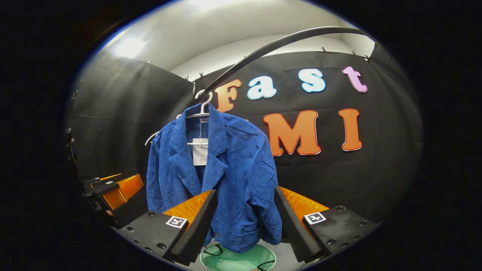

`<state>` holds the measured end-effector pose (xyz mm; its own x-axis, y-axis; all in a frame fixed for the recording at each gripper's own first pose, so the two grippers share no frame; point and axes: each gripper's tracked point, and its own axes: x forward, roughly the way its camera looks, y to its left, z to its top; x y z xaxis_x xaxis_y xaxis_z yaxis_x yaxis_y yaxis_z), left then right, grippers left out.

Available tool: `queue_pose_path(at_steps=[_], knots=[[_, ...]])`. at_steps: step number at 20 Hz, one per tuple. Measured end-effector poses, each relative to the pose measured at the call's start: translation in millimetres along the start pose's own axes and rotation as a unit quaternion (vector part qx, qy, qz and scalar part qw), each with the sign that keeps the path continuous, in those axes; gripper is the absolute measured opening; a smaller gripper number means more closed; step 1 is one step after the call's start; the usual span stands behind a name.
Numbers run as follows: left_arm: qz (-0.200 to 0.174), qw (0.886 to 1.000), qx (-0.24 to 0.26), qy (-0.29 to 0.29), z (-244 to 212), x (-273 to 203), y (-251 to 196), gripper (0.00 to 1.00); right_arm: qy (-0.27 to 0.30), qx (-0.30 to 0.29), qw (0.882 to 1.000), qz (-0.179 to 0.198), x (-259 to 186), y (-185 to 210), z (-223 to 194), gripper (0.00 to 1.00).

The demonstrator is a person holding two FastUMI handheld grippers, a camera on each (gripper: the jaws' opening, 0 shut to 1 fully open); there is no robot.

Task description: Grasp the clothes on the hanger with both hands and then place them into the laundry hamper below.

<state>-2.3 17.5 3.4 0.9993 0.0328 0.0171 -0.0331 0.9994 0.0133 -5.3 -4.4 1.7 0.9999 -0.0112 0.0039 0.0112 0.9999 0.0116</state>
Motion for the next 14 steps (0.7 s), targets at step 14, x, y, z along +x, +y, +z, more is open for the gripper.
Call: queue_pose_path(at_steps=[14], knots=[[0.018, 1.000, -0.004, 0.001, 0.1, -2.3, 26.2, 0.92, 0.024, 0.023, 0.999, 0.029, 25.3, 29.2, -17.5, 0.98]])
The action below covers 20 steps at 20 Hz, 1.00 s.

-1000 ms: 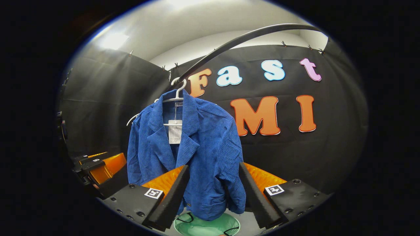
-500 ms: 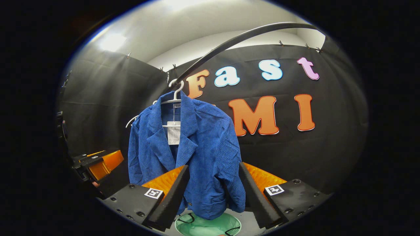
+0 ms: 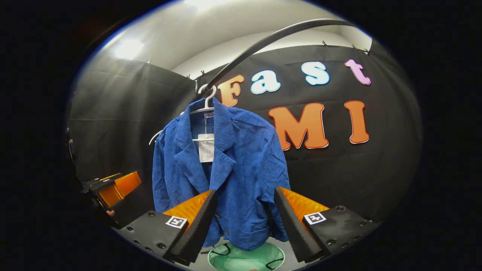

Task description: Grasp the clothes on the hanger with both hands and then place them into the laundry hamper below.

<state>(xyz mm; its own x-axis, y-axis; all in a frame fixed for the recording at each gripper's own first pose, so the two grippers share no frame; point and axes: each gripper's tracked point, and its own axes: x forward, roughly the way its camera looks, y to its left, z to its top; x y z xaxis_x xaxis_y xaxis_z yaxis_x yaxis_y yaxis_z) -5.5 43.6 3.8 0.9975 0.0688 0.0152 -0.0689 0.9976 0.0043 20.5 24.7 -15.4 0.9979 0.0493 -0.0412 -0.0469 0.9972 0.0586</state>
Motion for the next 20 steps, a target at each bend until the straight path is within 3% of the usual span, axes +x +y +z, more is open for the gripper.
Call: queue_pose_path(at_steps=[3, 6, 11, 15, 19, 20], knots=[[-0.002, 1.000, 0.006, 0.004, 2.1, 0.8, 11.7, 0.92, 0.006, 0.011, 1.000, 0.016, 31.8, 18.5, -0.6, 0.98], [0.003, 1.000, 0.009, 0.004, 5.2, 3.2, 32.8, 0.92, 0.000, 0.018, 1.000, 0.008, 73.2, 31.1, 2.4, 0.97], [-0.001, 1.000, 0.015, 0.007, 2.8, 20.8, 68.7, 0.92, 0.004, 0.023, 0.998, -0.057, 133.6, 43.4, -7.1, 0.98], [-0.043, 0.999, 0.010, 0.015, -3.7, 35.4, 79.5, 0.92, -0.011, 0.019, 0.995, -0.097, 160.2, 55.2, -14.3, 0.98], [-0.078, 0.996, 0.025, 0.021, -7.5, 42.7, 84.9, 0.95, -0.025, 0.013, 0.982, -0.188, 177.5, 35.5, -17.1, 0.98], [-0.078, 0.996, 0.026, 0.024, -8.2, 44.6, 84.7, 0.92, -0.023, 0.011, 0.979, -0.203, 180.8, 27.4, -19.1, 0.89]])
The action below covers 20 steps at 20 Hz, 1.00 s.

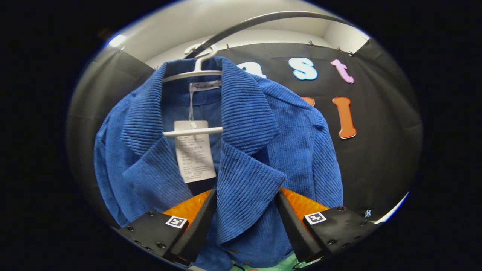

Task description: Grasp the clothes on the hanger with both hands and then place them into the laundry hamper below.

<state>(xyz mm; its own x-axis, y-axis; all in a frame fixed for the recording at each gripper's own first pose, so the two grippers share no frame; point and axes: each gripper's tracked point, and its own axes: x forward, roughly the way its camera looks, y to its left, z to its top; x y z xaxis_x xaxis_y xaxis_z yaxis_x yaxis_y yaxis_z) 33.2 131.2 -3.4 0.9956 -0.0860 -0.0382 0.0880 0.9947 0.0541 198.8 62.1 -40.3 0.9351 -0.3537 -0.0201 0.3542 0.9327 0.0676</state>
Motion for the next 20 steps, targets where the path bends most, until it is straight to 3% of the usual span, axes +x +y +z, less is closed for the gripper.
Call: queue_pose_path(at_steps=[1, 2, 3, 4, 5, 6, 7, 9, 10, 11, 13, 16, 19, 20], knots=[[0.003, 1.000, -0.001, -0.001, 0.8, 0.5, -1.4, 0.95, 0.001, -0.003, 1.000, -0.011, 5.9, -8.1, -2.0, 0.98], [0.009, 1.000, -0.003, -0.005, 2.7, 0.4, -4.2, 0.95, 0.003, -0.003, 1.000, -0.017, 11.7, -17.0, -5.6, 0.89], [0.015, 1.000, -0.008, -0.011, 2.5, 1.2, -7.7, 0.95, 0.007, 0.001, 1.000, -0.013, 19.7, -24.6, -9.8, 1.00], [0.022, 1.000, -0.014, -0.012, 0.7, 3.7, -12.6, 0.92, 0.016, 0.007, 1.000, -0.002, 26.0, -32.5, -14.4, 0.94], [0.026, 0.999, -0.019, -0.009, -4.7, 7.0, -18.9, 0.92, 0.027, 0.016, 0.999, 0.011, 30.4, -40.0, -18.2, 1.00], [0.029, 0.999, -0.022, -0.007, -9.0, 10.4, -28.6, 0.95, 0.033, 0.026, 0.999, 0.024, 34.5, -48.2, -19.6, 1.00], [0.028, 0.999, -0.025, -0.007, -9.2, 10.9, -37.1, 0.92, 0.036, 0.030, 0.998, 0.032, 35.4, -58.2, -19.3, 0.97], [0.024, 0.999, -0.029, -0.005, -15.3, 18.2, -54.5, 0.98, 0.038, 0.023, 0.998, 0.048, 32.7, -76.4, -16.2, 0.82], [0.024, 0.999, -0.029, -0.002, -18.1, 20.6, -64.1, 0.92, 0.037, 0.014, 0.998, 0.057, 29.6, -83.5, -11.5, 0.79], [0.023, 0.999, -0.029, -0.001, -19.9, 22.2, -73.7, 0.92, 0.033, 0.005, 0.997, 0.068, 27.4, -87.9, -7.6, 0.74], [0.013, 0.999, -0.032, 0.000, -23.5, 29.0, -93.0, 0.95, 0.021, -0.012, 0.997, 0.079, 22.0, -103.2, 3.1, 0.51], [-0.013, 0.999, -0.043, 0.007, -31.3, 42.7, -122.4, 0.92, 0.013, -0.025, 0.994, 0.109, 2.0, -111.8, 19.3, 0.17], [-0.050, 0.996, -0.068, 0.012, -34.7, 55.6, -157.1, 0.92, -0.007, -0.018, 0.989, 0.145, -20.9, -113.3, 37.0, 0.04], [-0.058, 0.996, -0.073, 0.012, -34.4, 59.5, -166.3, 0.92, -0.018, -0.018, 0.987, 0.156, -31.1, -113.7, 45.2, 0.10]])
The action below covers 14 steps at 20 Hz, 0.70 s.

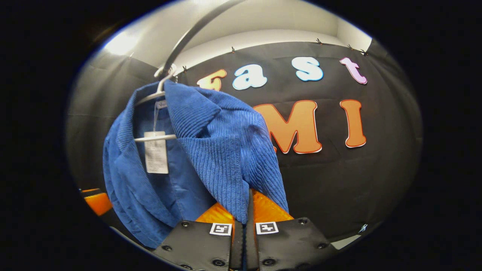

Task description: Grasp the clothes on the hanger with both hands and then place them into the laundry hamper below.

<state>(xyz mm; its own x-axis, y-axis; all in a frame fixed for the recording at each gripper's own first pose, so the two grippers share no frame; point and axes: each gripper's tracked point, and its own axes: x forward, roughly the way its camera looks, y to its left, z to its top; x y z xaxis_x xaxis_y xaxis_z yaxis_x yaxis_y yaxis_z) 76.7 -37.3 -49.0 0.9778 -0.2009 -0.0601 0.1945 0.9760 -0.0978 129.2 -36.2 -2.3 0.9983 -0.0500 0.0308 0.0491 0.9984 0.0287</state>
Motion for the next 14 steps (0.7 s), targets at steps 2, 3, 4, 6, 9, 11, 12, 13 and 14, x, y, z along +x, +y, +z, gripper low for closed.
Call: queue_pose_path(at_steps=[2, 3, 4, 6, 9, 11, 12, 13, 14], knots=[[0.002, 1.000, -0.010, -0.003, -3.2, 13.3, -6.4, 0.98, -0.019, -0.002, 1.000, 0.018, -16.6, 3.3, 15.5, 0.07], [0.008, 1.000, -0.021, -0.002, -5.9, 20.4, -6.5, 0.92, -0.024, 0.001, 0.999, 0.029, -23.0, 6.1, 21.1, 0.10], [0.008, 0.999, -0.034, -0.003, -8.2, 27.6, -9.6, 0.92, -0.028, 0.006, 0.999, 0.039, -30.0, 8.1, 27.3, 0.10], [0.018, 0.998, -0.054, -0.009, -10.8, 42.0, -13.9, 0.92, -0.035, 0.020, 0.997, 0.059, -39.3, 13.0, 34.0, 0.10], [0.052, 0.997, -0.043, -0.032, -10.3, 70.0, -6.8, 0.92, -0.044, 0.017, 0.995, 0.088, -51.6, 18.2, 48.9, 0.10], [0.081, 0.995, -0.009, -0.064, -1.9, 80.3, -3.2, 0.91, -0.050, -0.005, 0.994, 0.101, -63.6, 25.4, 53.3, 0.10], [0.091, 0.993, 0.002, -0.074, -1.3, 86.8, -1.2, 0.91, -0.052, -0.016, 0.993, 0.104, -69.1, 28.9, 55.5, 0.10], [0.101, 0.991, 0.009, -0.083, -2.6, 91.5, -0.1, 0.91, -0.055, -0.025, 0.993, 0.106, -71.2, 31.6, 57.4, 0.10], [0.110, 0.990, 0.013, -0.087, -5.0, 94.2, 1.4, 0.91, -0.058, -0.032, 0.992, 0.107, -73.0, 34.7, 57.4, 0.10]])
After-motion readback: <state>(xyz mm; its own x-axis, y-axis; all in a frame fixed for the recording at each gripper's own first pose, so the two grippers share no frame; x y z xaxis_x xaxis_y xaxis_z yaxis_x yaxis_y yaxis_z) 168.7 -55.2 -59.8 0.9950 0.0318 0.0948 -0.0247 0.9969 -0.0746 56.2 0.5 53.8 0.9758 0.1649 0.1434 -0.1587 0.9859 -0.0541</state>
